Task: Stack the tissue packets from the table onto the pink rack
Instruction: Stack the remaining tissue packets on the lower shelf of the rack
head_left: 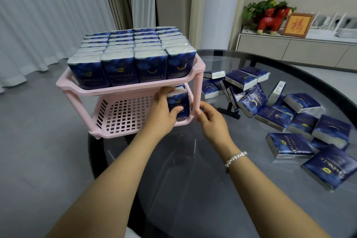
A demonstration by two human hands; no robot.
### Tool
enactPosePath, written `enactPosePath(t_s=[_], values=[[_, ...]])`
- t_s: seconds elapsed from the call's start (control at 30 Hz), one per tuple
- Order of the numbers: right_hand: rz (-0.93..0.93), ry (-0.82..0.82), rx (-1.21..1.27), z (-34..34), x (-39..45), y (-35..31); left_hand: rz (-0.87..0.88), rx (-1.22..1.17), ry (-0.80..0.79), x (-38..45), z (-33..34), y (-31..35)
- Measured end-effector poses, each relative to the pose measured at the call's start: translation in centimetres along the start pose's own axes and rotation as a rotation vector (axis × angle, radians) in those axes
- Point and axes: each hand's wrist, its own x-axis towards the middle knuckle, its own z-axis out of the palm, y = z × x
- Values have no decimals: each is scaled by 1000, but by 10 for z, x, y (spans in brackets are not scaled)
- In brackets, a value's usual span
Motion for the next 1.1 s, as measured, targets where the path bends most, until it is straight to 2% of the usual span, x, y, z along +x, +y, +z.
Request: enactPosePath(t_s=[0.13, 0.3, 0.47, 0.6, 0.77, 0.87, 1.0, 1.1], values=[[-2, 12, -6, -1, -1, 0, -21, 32, -35, -4, 9, 1], [-25, 32, -21, 1, -4, 1, 58, 156, -134, -4, 4, -1], [-40, 28, -38, 3, -4, 1, 87, 55, -113, -1, 1, 2], [-41, 19, -42, 2, -4, 2, -61, -61, -212, -2, 4, 4], [-47, 16, -45, 4, -4, 3, -178, 68, -321, -1, 1, 15], [-61, 23, -75, 6, -4, 4, -223, 147, -293, -7, 3, 17], [-64, 48, -96, 6, -5, 6, -341, 52, -174, -7, 15, 16], [-57, 61, -126, 6, -5, 6, -395, 28, -250, 2, 16, 9]])
